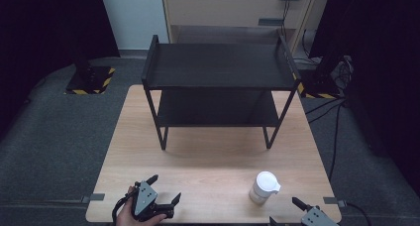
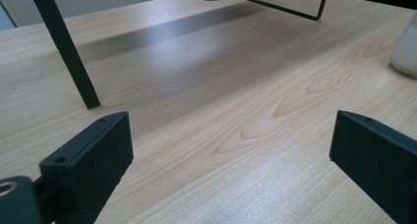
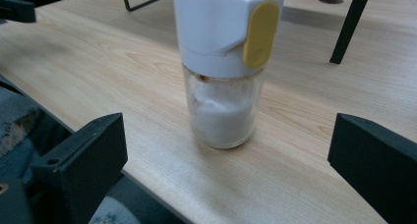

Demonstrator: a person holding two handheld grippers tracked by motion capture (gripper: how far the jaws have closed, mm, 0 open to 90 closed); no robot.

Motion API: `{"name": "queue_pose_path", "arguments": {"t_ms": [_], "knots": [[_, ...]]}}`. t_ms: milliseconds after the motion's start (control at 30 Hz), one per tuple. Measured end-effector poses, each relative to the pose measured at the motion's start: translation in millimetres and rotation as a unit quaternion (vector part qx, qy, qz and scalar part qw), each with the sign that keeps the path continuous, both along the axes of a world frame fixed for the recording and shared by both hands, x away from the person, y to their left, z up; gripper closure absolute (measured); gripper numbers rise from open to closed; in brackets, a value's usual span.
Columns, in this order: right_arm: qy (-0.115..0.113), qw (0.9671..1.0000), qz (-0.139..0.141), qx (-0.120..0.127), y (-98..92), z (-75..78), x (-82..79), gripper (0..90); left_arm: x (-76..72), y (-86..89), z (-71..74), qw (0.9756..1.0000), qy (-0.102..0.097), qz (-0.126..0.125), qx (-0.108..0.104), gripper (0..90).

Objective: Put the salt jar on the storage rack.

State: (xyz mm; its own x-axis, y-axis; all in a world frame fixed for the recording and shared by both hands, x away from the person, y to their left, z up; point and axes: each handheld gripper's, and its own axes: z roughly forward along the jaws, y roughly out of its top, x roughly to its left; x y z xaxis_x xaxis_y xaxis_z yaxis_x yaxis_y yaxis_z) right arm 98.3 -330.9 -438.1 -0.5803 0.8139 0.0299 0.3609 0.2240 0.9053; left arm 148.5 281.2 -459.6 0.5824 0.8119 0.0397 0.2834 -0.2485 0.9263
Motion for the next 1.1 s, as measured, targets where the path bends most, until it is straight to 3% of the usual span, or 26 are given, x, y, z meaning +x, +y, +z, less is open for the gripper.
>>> {"name": "queue_pose_path", "arguments": {"t_ms": [133, 567, 833, 1000, 1100], "knots": [[0.011, 0.9999, 0.008, -0.006, 6.7, -3.3, 16.9, 1.5, 0.4, -0.2, 0.0, 1.0, 0.0, -0.002, 0.001, 1.5], [0.012, 0.9988, 0.038, -0.027, 27.6, -14.9, 65.4, 3.8, 0.8, 0.4, 0.1, 1.0, 0.002, -0.005, -0.001, 1.5], [-0.008, 0.9983, 0.051, -0.028, 27.5, -27.2, 74.5, 15.8, 2.8, -0.2, -0.4, 0.9999, 0.009, -0.011, -0.004, 1.5], [-0.014, 0.9979, 0.063, -0.008, 18.9, -35.4, 76.7, 29.2, 3.5, -0.9, -0.3, 0.9998, 0.012, -0.015, -0.002, 1.5], [-0.015, 0.9978, 0.064, -0.008, 20.6, -35.0, 77.9, 30.5, 3.8, -0.8, -0.5, 0.9998, 0.012, -0.015, -0.003, 1.5]]}}
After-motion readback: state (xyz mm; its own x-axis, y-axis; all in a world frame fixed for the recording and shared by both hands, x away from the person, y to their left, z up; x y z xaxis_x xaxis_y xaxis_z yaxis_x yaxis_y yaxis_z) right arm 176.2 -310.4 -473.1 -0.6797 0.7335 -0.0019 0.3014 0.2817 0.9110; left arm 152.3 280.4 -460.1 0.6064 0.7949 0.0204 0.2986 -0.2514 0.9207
